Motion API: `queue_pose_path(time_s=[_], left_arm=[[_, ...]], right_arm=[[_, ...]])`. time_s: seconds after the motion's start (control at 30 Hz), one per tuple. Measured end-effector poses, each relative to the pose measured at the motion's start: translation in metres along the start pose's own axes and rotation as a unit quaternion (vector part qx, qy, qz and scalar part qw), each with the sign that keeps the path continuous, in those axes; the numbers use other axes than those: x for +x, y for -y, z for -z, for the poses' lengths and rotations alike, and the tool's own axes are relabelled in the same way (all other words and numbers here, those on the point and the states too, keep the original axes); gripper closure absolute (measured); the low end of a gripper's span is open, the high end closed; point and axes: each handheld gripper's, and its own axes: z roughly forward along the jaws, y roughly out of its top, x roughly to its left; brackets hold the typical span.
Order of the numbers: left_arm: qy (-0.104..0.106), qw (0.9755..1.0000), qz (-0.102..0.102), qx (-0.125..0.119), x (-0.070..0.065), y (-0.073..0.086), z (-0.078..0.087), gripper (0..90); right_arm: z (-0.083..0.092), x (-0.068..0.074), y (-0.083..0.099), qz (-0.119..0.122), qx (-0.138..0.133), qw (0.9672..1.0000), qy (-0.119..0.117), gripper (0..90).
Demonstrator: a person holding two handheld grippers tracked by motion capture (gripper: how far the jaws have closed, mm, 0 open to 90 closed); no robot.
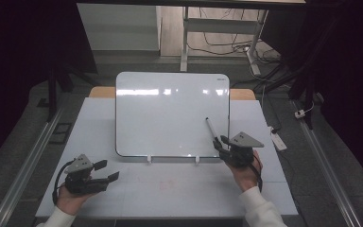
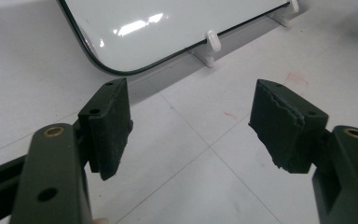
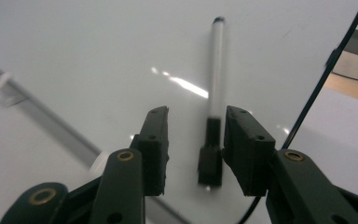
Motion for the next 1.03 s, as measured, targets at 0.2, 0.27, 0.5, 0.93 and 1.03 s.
queue_pose_path(time_s=[0.2, 0.27, 0.5, 0.93, 1.03], left_arm=[[0.005, 0.9999, -0.006, 0.008, -0.002, 0.0, -0.005, 28.7], [0.007, 0.9999, -0.009, 0.008, -0.003, 0.0, -0.007, 26.6], [0.009, 0.9996, -0.021, 0.015, -0.005, 0.003, -0.01, 23.6], [0.007, 0.9996, -0.022, 0.019, -0.004, 0.004, -0.012, 23.7], [0.007, 0.9996, -0.021, 0.018, -0.004, 0.004, -0.012, 23.7]], right_arm=[[0.025, -0.01, 0.026, 0.0, -0.002, 0.9993, -0.038, 53.6], [0.031, -0.012, 0.034, -0.007, -0.007, 0.9988, -0.048, 51.5], [0.04, -0.017, 0.063, -0.001, 0.0, 0.9984, -0.057, 46.1], [0.039, -0.018, 0.067, -0.002, 0.003, 0.998, -0.064, 45.4], [0.04, -0.018, 0.067, -0.001, 0.002, 0.998, -0.064, 44.9]])
